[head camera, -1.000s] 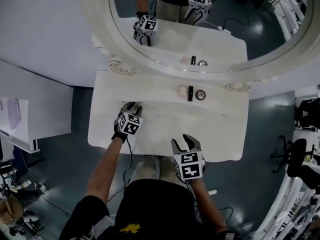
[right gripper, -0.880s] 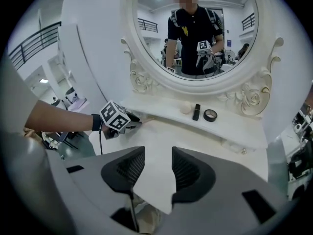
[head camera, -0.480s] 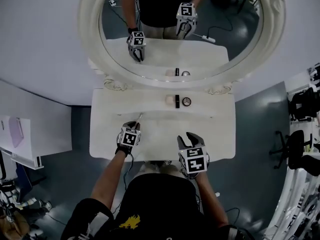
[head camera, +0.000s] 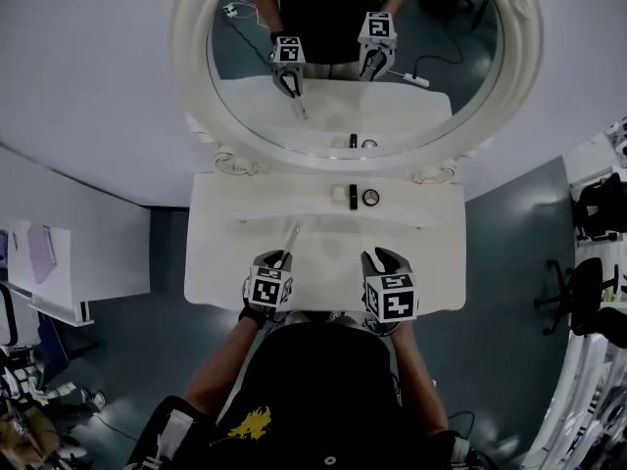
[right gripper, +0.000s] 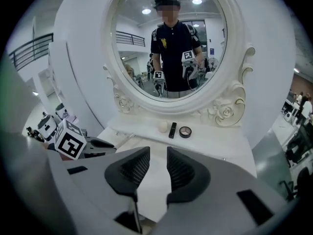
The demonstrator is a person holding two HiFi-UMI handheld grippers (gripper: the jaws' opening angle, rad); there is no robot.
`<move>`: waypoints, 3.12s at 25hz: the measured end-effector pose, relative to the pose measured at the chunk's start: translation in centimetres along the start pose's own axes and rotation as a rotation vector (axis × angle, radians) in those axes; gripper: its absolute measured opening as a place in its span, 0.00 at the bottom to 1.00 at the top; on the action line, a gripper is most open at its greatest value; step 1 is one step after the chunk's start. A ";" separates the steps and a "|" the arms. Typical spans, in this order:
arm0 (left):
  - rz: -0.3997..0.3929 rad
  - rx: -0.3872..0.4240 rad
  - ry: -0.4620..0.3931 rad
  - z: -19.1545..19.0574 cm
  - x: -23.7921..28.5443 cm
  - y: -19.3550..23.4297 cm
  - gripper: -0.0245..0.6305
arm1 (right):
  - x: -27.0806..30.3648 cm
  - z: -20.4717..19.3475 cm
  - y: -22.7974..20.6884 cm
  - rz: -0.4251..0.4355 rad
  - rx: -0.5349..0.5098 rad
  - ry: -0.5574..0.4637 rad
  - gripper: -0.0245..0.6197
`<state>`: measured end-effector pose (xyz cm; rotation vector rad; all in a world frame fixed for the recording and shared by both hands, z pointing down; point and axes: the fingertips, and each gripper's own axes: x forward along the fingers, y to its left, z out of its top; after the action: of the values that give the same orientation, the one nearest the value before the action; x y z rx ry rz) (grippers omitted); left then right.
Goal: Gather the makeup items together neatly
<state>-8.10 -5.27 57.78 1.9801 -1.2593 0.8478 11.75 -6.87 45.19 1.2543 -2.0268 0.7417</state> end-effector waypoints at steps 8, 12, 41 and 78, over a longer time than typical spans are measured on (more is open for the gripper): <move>0.016 -0.077 -0.040 4.0 1.6 0.2 0.15 | -1.3 2.4 -1.0 -0.063 0.020 -0.174 0.10; 0.025 -0.101 -0.050 5.7 3.2 0.2 0.15 | -2.1 3.8 -1.0 -0.071 0.004 -0.261 0.06; 0.021 -0.244 -0.057 12.7 10.6 -3.0 0.16 | -4.1 3.9 -2.3 -0.052 0.106 -0.360 0.06; 0.149 0.179 -0.559 10.7 -15.6 -1.9 0.06 | -8.5 4.3 -0.6 -0.048 -0.061 -0.417 0.06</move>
<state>-9.65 -5.03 38.85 2.3906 -1.7062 0.4955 14.27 -5.51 36.11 1.5126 -2.3153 0.4140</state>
